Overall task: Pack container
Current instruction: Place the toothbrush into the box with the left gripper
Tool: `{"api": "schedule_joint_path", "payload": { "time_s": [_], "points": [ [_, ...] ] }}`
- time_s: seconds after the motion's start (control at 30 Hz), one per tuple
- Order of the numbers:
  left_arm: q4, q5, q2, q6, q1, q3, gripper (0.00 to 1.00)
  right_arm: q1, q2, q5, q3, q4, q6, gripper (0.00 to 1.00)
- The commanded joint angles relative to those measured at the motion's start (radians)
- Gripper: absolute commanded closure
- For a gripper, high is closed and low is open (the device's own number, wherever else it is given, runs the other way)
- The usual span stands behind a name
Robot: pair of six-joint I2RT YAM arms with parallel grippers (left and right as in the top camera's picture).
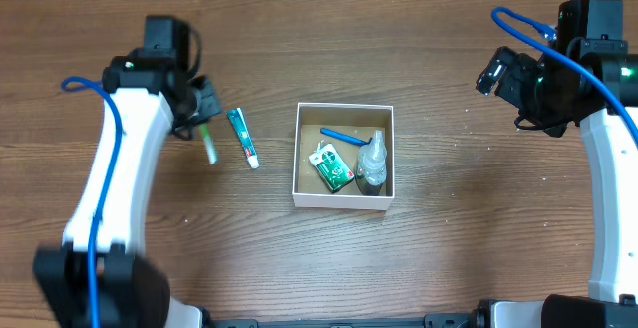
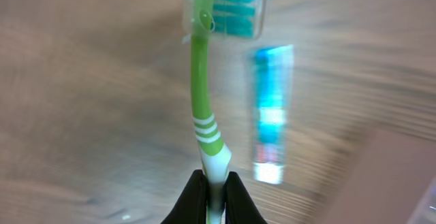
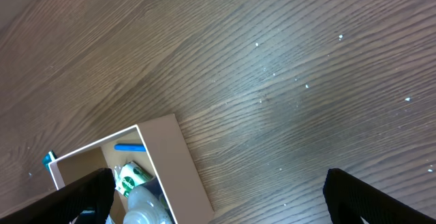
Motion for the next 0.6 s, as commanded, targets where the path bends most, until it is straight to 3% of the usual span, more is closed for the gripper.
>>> {"api": "schedule_joint_path", "payload": {
  "time_s": [0.0,0.17,0.37,0.47,0.57],
  "points": [
    [0.018,0.028,-0.093,-0.04,-0.196,0.032,0.95,-0.002,-0.005,0.001,0.005,0.002,0.005,0.0],
    [0.159,-0.002,-0.018,-0.175,-0.414,-0.05,0.94,-0.002,-0.005,0.001,0.005,0.002,0.005,0.0],
    [0.249,-0.006,0.134,-0.395,-0.535,-0.117,0.96,-0.002,-0.005,0.001,0.005,0.002,0.005,0.0],
    [0.249,-0.013,0.133,-0.431,-0.573,-0.117,0.96,-0.002,-0.005,0.001,0.005,0.002,0.005,0.0],
    [0.231,0.0,0.106,-0.431,-0.583,-0.113,0.7,-0.002,-0.005,0.002,0.005,0.002,0.005,0.0]
  ]
}}
